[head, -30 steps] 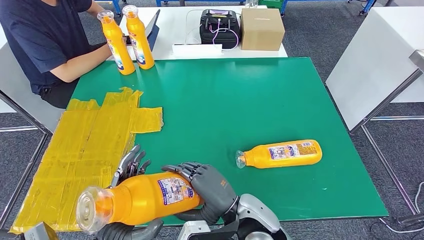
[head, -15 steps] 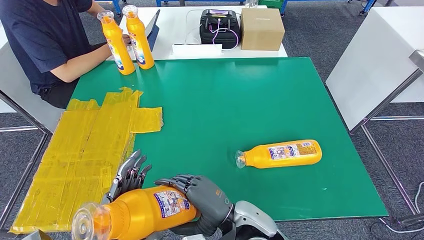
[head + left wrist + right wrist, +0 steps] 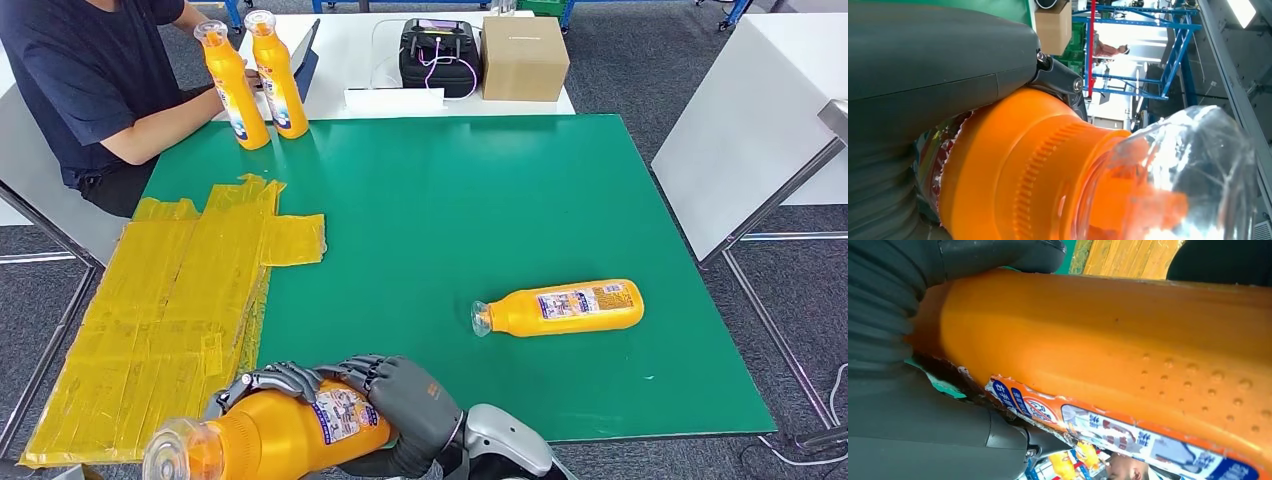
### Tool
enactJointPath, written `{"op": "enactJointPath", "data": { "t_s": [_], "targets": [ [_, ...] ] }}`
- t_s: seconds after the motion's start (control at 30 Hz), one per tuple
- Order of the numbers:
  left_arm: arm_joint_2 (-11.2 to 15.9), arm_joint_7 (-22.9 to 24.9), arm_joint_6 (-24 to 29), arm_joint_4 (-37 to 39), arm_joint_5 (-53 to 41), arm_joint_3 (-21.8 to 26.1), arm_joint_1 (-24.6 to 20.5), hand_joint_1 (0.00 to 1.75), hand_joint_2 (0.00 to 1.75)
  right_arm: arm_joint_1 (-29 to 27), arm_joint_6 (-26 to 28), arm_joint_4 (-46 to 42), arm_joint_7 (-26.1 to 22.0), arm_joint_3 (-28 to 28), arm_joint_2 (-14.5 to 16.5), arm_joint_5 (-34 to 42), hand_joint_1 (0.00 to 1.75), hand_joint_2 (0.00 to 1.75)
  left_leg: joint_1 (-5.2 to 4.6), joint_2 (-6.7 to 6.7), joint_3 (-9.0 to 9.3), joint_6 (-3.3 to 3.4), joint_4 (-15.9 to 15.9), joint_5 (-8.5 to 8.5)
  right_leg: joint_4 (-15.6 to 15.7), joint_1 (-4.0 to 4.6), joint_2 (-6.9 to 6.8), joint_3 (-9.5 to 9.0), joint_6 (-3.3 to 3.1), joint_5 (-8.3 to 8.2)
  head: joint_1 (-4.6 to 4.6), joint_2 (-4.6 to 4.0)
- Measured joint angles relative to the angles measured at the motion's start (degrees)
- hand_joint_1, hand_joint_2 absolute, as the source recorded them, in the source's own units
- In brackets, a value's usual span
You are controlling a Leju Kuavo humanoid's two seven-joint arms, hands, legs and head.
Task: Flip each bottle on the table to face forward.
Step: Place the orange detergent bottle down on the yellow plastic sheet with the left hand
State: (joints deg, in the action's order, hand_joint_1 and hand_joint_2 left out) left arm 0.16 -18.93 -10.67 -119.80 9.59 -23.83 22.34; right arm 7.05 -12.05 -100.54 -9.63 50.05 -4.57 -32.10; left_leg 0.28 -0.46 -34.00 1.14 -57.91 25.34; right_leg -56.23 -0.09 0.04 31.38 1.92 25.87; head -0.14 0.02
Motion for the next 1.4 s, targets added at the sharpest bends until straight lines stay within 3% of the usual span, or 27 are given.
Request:
{"op": "enactJointPath", "data": {
  "t_s": [0.17, 0.3, 0.37, 0.43, 0.5, 0.63, 0.77, 0.87, 1.03, 1.17, 1.3, 1.4],
  "targets": [
    [0.25, -0.19, 0.01, 0.00, 0.01, -0.04, -0.01, 1.75, 1.75, -0.03, 0.47, 0.02, 0.05, 0.26, 0.00, -0.61, 1.71, 1.75, 0.00, 0.00, 0.00, 0.00, 0.00, 0.00, 0.00, 0.00, 0.00, 0.00, 0.00, 0.00, 0.00, 0.00],
    [0.44, -0.50, 0.36, 0.00, -0.33, -0.07, -0.01, 1.75, 1.75, -0.27, 2.72, 0.01, 0.58, 0.37, 0.04, -4.02, 0.38, 1.75, 0.00, 0.00, 0.00, 0.00, 0.00, 0.00, 0.00, 0.00, 0.00, -0.01, 0.00, 0.00, 0.01, 0.00],
    [0.56, -0.81, 0.85, -0.01, -0.99, -0.07, 0.12, 1.75, 1.75, -0.35, 4.04, 0.02, 1.29, 0.44, 0.20, -6.50, 0.19, 1.75, 0.00, 0.00, -0.01, 0.00, 0.00, 0.00, -0.01, 0.00, 0.00, -0.01, 0.00, 0.00, 0.00, 0.00],
    [0.69, -1.13, 1.27, -0.03, -1.41, -0.03, 0.31, 1.75, 1.75, -0.35, 4.64, 0.03, 1.96, 0.54, 0.42, -8.15, 0.00, 0.87, 0.00, 0.00, -0.01, 0.00, 0.00, 0.00, -0.01, 0.01, 0.00, 0.00, 0.00, 0.00, 0.00, 0.00],
    [0.81, -1.49, 1.60, -0.10, -1.94, 0.12, 0.46, 1.75, 1.75, -0.34, 4.88, 0.07, 2.61, 0.58, 0.56, -9.20, 0.00, 0.00, 0.00, -0.01, -0.02, 0.00, 0.00, 0.00, -0.01, 0.01, -0.01, -0.01, 0.00, 0.00, 0.01, 0.00],
    [0.42, -3.20, 5.65, -0.47, -11.06, 2.38, 0.63, 1.75, 1.75, -0.41, 6.86, -0.03, 5.13, 0.08, 0.66, -12.22, 0.00, 0.00, 0.00, -0.01, -0.01, 0.00, 0.00, -0.01, -0.01, 0.00, -0.01, 0.00, 0.00, 0.00, 0.00, 0.00],
    [-2.77, -2.89, 15.86, -1.28, -43.75, 8.51, -0.78, 1.75, 1.75, -2.51, 8.67, -2.30, 7.33, -2.92, 0.10, -15.84, 0.00, 0.00, 0.00, -0.09, 0.02, 0.02, 0.00, -0.02, 0.01, -0.02, -0.08, 0.01, 0.00, 0.00, 0.01, 0.00],
    [-4.22, 0.33, 19.14, -0.04, -61.46, 12.52, -2.81, 1.75, 1.75, -6.48, 9.47, -5.32, 8.59, -6.50, -0.92, -18.13, 0.00, 0.00, -0.02, -0.12, 0.01, 0.02, -0.01, -0.02, 0.02, -0.05, -0.11, -0.01, 0.00, 0.00, 0.01, 0.00],
    [-4.11, 8.68, 22.04, 9.05, -79.94, 15.11, -7.57, 1.75, 1.75, -12.36, 10.61, -9.20, 9.44, -12.41, -4.34, -19.18, 0.00, 0.00, -0.05, -0.10, -0.01, 0.02, -0.01, -0.01, 0.02, -0.08, -0.10, 0.02, 0.01, -0.01, 0.01, 0.00],
    [-3.29, 12.08, 22.51, 16.89, -83.53, 15.37, -10.98, 1.75, 1.75, -13.63, 10.55, -9.64, 9.60, -15.39, -6.29, -19.40, 0.00, 0.00, -0.04, -0.05, 0.00, 0.03, -0.01, -0.01, 0.01, -0.07, -0.08, 0.02, 0.03, -0.04, 0.01, 0.00],
    [-2.50, 14.21, 20.83, 21.61, -84.48, 15.32, -13.43, 1.75, 1.75, -13.75, 9.65, -9.68, 10.04, -16.61, -7.47, -19.22, 0.00, 1.75, -0.04, -0.06, 0.01, 0.03, -0.01, -0.03, 0.01, -0.07, -0.09, 0.01, 0.03, -0.04, 0.00, 0.00],
    [-1.58, 16.48, 19.10, 26.64, -85.25, 15.31, -16.27, 1.75, 1.75, -13.54, 8.67, -9.63, 10.54, -17.74, -8.82, -18.11, 0.00, 1.75, -0.04, -0.08, -0.01, 0.06, -0.01, -0.05, 0.00, -0.06, -0.09, -0.01, 0.03, -0.04, 0.01, 0.00]
  ]
}}
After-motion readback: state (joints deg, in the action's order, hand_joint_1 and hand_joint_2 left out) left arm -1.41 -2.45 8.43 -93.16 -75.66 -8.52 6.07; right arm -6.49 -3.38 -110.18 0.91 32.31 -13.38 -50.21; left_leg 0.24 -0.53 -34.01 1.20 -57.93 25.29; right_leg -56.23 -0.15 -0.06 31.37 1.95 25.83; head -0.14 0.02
